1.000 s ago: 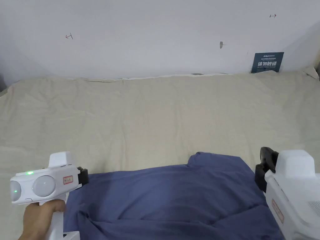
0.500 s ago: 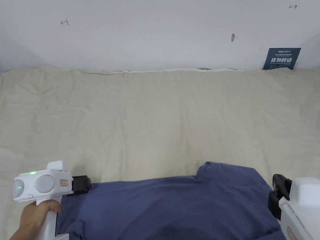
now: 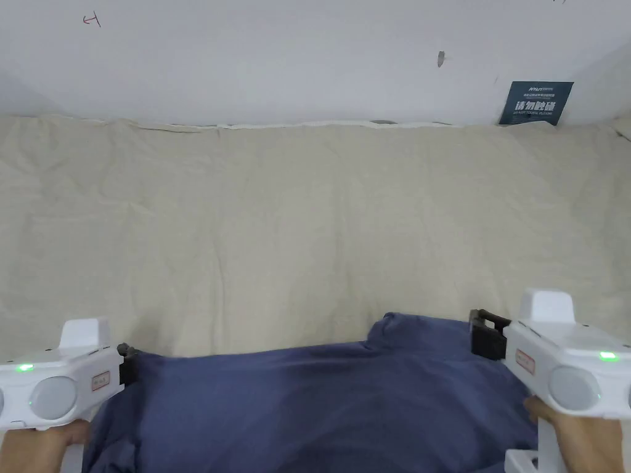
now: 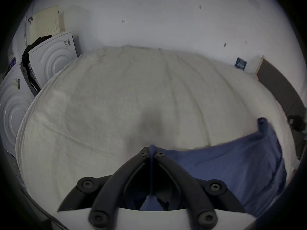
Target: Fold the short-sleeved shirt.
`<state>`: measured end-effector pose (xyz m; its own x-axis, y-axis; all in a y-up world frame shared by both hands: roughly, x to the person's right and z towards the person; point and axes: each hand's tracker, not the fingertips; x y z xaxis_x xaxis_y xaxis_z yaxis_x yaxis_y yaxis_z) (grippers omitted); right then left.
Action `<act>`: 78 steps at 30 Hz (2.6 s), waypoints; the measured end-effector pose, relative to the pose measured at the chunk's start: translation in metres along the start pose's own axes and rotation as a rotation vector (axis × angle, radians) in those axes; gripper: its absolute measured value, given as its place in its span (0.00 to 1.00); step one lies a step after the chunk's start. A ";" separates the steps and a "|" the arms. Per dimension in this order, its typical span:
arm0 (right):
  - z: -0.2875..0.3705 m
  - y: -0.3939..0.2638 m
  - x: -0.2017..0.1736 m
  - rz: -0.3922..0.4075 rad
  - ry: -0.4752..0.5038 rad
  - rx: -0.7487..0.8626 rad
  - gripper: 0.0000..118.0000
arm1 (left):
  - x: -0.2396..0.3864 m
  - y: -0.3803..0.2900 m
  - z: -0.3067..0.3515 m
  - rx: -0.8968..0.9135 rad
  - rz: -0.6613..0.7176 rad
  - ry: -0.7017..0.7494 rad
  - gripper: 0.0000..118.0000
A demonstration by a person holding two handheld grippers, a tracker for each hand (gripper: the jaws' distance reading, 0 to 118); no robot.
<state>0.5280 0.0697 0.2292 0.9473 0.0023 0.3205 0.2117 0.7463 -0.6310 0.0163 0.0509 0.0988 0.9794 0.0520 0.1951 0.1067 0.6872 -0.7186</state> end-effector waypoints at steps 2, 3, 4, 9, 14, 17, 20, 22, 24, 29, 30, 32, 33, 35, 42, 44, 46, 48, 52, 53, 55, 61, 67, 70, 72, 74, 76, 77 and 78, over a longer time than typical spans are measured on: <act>-0.031 0.007 0.003 0.007 -0.012 -0.057 0.90 | -0.003 0.002 0.012 0.018 -0.004 -0.013 0.03; -0.047 0.009 0.005 -0.007 -0.026 -0.097 0.90 | -0.002 0.002 0.017 0.027 -0.013 -0.017 0.03; -0.060 0.009 0.005 -0.004 -0.045 -0.110 0.90 | -0.001 0.003 0.022 0.034 -0.021 -0.020 0.03; -0.113 -0.006 0.005 0.011 -0.037 -0.302 0.57 | -0.008 0.001 0.028 0.047 -0.048 -0.019 0.03; -0.105 -0.013 0.006 0.009 -0.050 -0.231 0.03 | -0.012 -0.004 0.026 0.037 -0.039 -0.013 0.03; -0.085 -0.015 0.007 0.052 -0.010 -0.202 0.03 | -0.011 -0.008 0.032 0.041 -0.002 0.000 0.03; -0.037 -0.013 0.006 0.080 0.012 -0.095 0.03 | -0.013 -0.012 0.044 0.060 0.050 -0.006 0.03; -0.006 -0.012 0.011 0.086 0.055 -0.045 0.03 | -0.015 -0.016 0.054 0.067 0.066 -0.003 0.03; 0.039 -0.012 0.013 0.089 0.073 0.021 0.03 | -0.018 -0.021 0.069 0.083 0.080 0.000 0.03; 0.120 -0.038 0.030 0.051 0.125 0.109 0.03 | -0.028 -0.041 0.109 0.099 0.128 -0.011 0.03; 0.134 -0.049 0.033 0.040 0.130 0.109 0.03 | -0.030 -0.048 0.117 0.098 0.137 -0.016 0.03; 0.162 -0.069 0.033 0.024 0.138 0.111 0.03 | -0.033 -0.064 0.128 0.080 0.147 -0.029 0.03; 0.171 -0.082 0.035 0.013 0.142 0.107 0.03 | -0.037 -0.074 0.130 0.069 0.144 -0.031 0.03; 0.180 -0.107 0.042 -0.019 0.154 0.088 0.03 | -0.040 -0.094 0.133 0.040 0.131 -0.027 0.03; 0.180 -0.198 0.051 -0.107 0.122 -0.069 0.03 | -0.042 -0.154 0.130 -0.095 0.093 0.014 0.03; 0.170 -0.215 0.052 -0.121 0.105 -0.120 0.03 | -0.042 -0.166 0.123 -0.136 0.092 0.029 0.03; 0.162 -0.228 0.051 -0.127 0.091 -0.151 0.03 | -0.041 -0.175 0.121 -0.158 0.096 0.040 0.03; 0.153 -0.235 0.051 -0.130 0.076 -0.172 0.03 | -0.039 -0.181 0.119 -0.170 0.094 0.051 0.03; 0.162 -0.222 0.048 -0.146 0.065 -0.160 0.09 | -0.037 -0.171 0.124 -0.163 0.117 0.064 0.21; 0.168 -0.214 0.047 -0.141 0.061 -0.126 0.20 | -0.031 -0.165 0.136 -0.144 0.135 0.069 0.41; 0.183 -0.194 0.041 -0.110 0.017 -0.063 0.63 | -0.027 -0.152 0.151 -0.077 0.167 0.042 0.92; 0.238 -0.117 0.023 -0.046 0.014 0.251 0.91 | -0.001 -0.090 0.209 0.246 0.156 -0.059 0.99; 0.279 -0.066 -0.007 -0.007 -0.009 0.494 0.90 | 0.038 -0.053 0.248 0.555 0.079 -0.084 0.97; 0.289 -0.055 -0.022 0.049 -0.047 0.571 0.71 | 0.060 -0.047 0.260 0.674 0.028 -0.065 0.82; 0.293 -0.052 -0.032 0.067 -0.058 0.589 0.50 | 0.072 -0.046 0.264 0.720 -0.001 -0.044 0.60; 0.295 -0.051 -0.037 0.074 -0.054 0.611 0.06 | 0.078 -0.048 0.261 0.745 -0.025 -0.047 0.04; 0.295 -0.051 -0.040 0.074 -0.057 0.623 0.01 | 0.084 -0.049 0.260 0.737 -0.036 -0.037 0.00; 0.296 -0.053 -0.042 0.078 -0.064 0.632 0.01 | 0.086 -0.049 0.259 0.727 -0.047 -0.041 0.01; 0.296 -0.052 -0.040 0.081 -0.054 0.633 0.01 | 0.084 -0.049 0.259 0.720 -0.053 -0.050 0.01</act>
<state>0.4075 0.2277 0.4588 0.9375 0.0965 0.3343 -0.0589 0.9909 -0.1210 0.0492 0.2089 0.3234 0.9651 0.0268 0.2604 -0.0026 0.9957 -0.0929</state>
